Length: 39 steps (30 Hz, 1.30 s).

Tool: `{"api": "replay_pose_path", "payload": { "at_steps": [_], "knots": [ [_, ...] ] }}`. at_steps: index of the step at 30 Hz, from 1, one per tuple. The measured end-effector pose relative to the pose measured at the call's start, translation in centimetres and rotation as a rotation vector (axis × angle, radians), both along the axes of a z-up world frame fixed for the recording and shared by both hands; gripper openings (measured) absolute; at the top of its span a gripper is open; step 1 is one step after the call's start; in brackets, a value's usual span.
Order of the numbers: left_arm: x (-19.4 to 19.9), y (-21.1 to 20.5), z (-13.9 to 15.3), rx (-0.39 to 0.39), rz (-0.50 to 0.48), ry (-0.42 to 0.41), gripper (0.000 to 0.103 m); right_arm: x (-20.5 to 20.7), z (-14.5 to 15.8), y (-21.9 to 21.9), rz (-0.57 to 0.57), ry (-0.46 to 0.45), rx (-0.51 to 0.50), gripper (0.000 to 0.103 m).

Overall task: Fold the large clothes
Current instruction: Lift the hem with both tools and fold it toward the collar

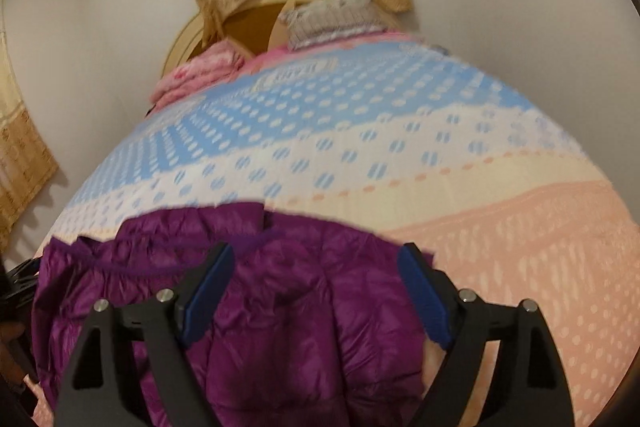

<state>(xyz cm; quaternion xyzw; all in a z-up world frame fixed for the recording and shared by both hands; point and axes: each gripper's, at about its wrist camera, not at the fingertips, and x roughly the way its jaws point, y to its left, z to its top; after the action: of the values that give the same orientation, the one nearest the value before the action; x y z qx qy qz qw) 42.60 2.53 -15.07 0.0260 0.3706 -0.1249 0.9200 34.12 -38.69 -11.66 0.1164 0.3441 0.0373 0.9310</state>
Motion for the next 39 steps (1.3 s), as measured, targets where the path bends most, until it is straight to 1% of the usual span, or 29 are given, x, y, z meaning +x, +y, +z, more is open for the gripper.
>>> {"api": "replay_pose_path", "payload": {
  "at_steps": [2,4,5,6,7,8,10,11,14,16,18,20,23,24,28,30,34,39],
  "knots": [
    [0.4,-0.3,-0.8,-0.017,-0.014,0.045,0.078,1.1,-1.0,1.0,0.049,0.052,-0.025,0.086],
    [0.3,-0.8,-1.3,-0.006,-0.037,0.053,0.078,1.8,-2.2,2.0,0.109,0.108,-0.032,0.074],
    [0.2,-1.0,-1.5,0.004,-0.043,0.051,0.078,2.0,-2.8,2.4,0.127,0.138,-0.044,0.053],
    [0.0,-1.1,-1.6,0.014,-0.053,0.038,0.069,2.1,-3.3,2.5,0.130,0.157,-0.065,0.028],
    [-0.2,-1.3,-1.7,0.012,-0.080,0.036,0.029,2.0,-3.4,2.6,0.127,0.155,-0.081,0.016],
    [-0.1,-1.5,-1.8,0.014,-0.096,0.047,0.008,1.6,-3.1,2.6,0.118,0.133,-0.087,0.011],
    [-0.3,-1.4,-1.6,0.029,-0.080,0.039,0.004,0.8,-2.2,2.2,0.106,0.084,-0.073,0.009],
    [-0.5,-1.3,-1.3,0.020,-0.087,0.029,0.003,0.4,-1.4,2.1,0.101,0.054,-0.066,0.008],
    [-1.2,-1.1,0.7,0.039,-0.071,-0.073,0.003,-0.6,1.1,2.4,0.086,-0.036,-0.105,0.008],
    [-1.5,-0.5,2.8,0.021,-0.047,-0.143,0.003,-0.9,2.6,2.7,0.064,-0.090,-0.142,0.007],
    [-1.3,0.1,4.2,0.000,-0.018,-0.183,0.003,-0.8,3.4,2.7,0.035,-0.130,-0.159,0.007],
    [-0.7,0.5,4.8,-0.010,0.006,-0.201,0.003,-0.2,3.7,2.7,-0.003,-0.143,-0.172,0.007],
    [1.0,1.0,3.9,-0.009,0.040,-0.171,0.003,1.5,2.7,2.4,-0.048,-0.116,-0.169,0.007],
    [1.7,1.0,3.0,0.010,0.059,-0.156,0.003,2.1,2.0,2.3,-0.060,-0.102,-0.171,0.007],
    [3.6,0.7,-0.3,0.011,0.098,-0.097,0.003,3.9,-1.1,2.0,-0.098,-0.043,-0.177,0.007],
    [4.2,0.2,-1.8,0.025,0.111,-0.083,0.003,4.0,-1.9,1.6,-0.106,-0.019,-0.176,0.007],
    [4.8,-0.7,-3.2,0.060,0.119,-0.083,0.003,4.6,-3.0,1.1,-0.120,0.009,-0.188,0.007],
    [5.7,-1.1,-4.5,0.069,0.116,-0.026,0.003,5.2,-4.5,1.1,-0.127,0.061,-0.198,0.007]
  ]
}}
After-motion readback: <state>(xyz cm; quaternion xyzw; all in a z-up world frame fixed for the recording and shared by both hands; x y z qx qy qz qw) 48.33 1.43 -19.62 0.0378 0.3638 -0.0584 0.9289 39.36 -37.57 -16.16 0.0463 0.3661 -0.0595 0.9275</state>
